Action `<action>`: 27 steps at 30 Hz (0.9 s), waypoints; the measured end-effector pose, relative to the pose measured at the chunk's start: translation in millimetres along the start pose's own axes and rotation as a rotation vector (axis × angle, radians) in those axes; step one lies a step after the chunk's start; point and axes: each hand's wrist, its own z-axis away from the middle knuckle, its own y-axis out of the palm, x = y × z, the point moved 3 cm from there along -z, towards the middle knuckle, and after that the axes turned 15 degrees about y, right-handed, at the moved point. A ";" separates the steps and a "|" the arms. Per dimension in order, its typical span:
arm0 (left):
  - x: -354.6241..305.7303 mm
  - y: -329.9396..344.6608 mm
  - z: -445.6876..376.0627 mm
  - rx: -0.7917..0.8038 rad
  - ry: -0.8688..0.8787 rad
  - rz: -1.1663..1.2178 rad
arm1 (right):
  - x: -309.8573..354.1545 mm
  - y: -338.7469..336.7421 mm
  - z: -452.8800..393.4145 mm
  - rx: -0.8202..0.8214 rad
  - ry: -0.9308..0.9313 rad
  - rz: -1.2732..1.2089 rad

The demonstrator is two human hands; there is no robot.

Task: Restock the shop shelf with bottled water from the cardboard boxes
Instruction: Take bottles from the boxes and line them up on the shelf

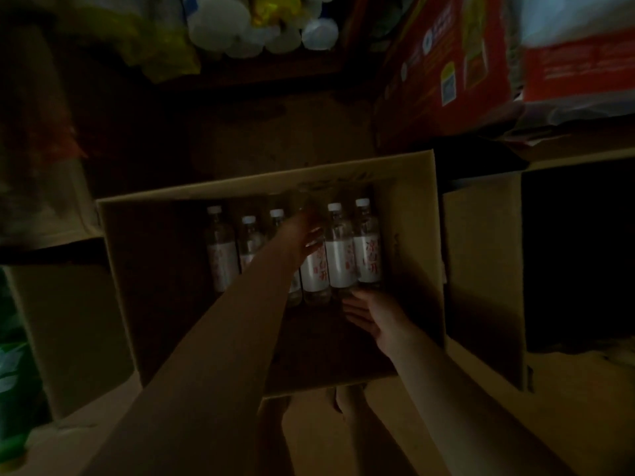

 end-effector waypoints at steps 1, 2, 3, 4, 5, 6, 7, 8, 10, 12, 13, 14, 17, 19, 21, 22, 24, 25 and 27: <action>3.7 2.8 -14.2 0.005 0.017 0.030 | 1.4 -0.2 -8.3 0.023 0.001 -0.043; 9.4 5.9 -29.2 -0.001 0.031 0.043 | 2.3 -0.8 -15.4 0.041 0.007 -0.078; 15.0 9.2 -44.4 -0.011 0.041 0.027 | 1.5 -1.9 -21.6 0.059 0.020 -0.109; 19.0 14.3 -55.9 -0.016 0.053 -0.021 | 0.0 -2.2 -26.4 0.084 0.039 -0.147; 21.9 20.3 -65.3 -0.021 0.075 -0.082 | -2.0 -2.8 -29.6 0.118 0.063 -0.190; 24.3 27.2 -73.8 -0.021 0.097 -0.142 | -3.3 -3.2 -32.2 0.159 0.089 -0.242; 27.3 33.3 -82.6 -0.014 0.121 -0.230 | -3.9 -3.8 -34.6 0.196 0.111 -0.294; 33.1 37.7 -93.0 -0.002 0.137 -0.366 | -2.9 -4.9 -36.7 0.224 0.122 -0.339; 45.9 44.1 -110.2 0.015 0.146 -0.693 | 0.7 -8.1 -41.8 0.250 0.115 -0.395; 55.8 46.1 -114.8 -0.026 0.139 -0.854 | 3.1 -9.3 -45.1 0.259 0.103 -0.407; 59.2 44.4 -115.6 -0.066 0.146 -0.890 | 3.0 -9.0 -45.7 0.257 0.101 -0.396; 60.5 42.9 -113.4 -0.100 0.154 -0.904 | 1.9 -8.6 -45.8 0.252 0.101 -0.379; 61.5 38.7 -102.5 -0.144 0.203 -0.744 | 1.5 -7.8 -40.2 0.233 0.096 -0.322; 59.0 34.4 -86.5 -0.117 0.292 -0.659 | 1.9 -7.1 -35.8 0.217 0.086 -0.290; 55.4 26.7 -64.8 -0.050 0.382 -0.697 | 1.5 -6.5 -30.8 0.199 0.077 -0.264; 54.3 20.0 -55.5 -0.025 0.430 -0.693 | 1.3 -7.1 -28.8 0.183 0.065 -0.233; 47.1 2.9 -37.4 -0.004 0.482 -0.656 | 2.5 -8.5 -22.7 0.129 0.030 -0.147; 39.9 -6.2 -27.5 -0.003 0.484 -0.628 | 4.3 -9.1 -17.6 0.097 0.006 -0.106; 20.0 -18.8 -2.7 0.042 0.456 -0.518 | 11.0 -10.2 -5.1 0.034 -0.080 -0.056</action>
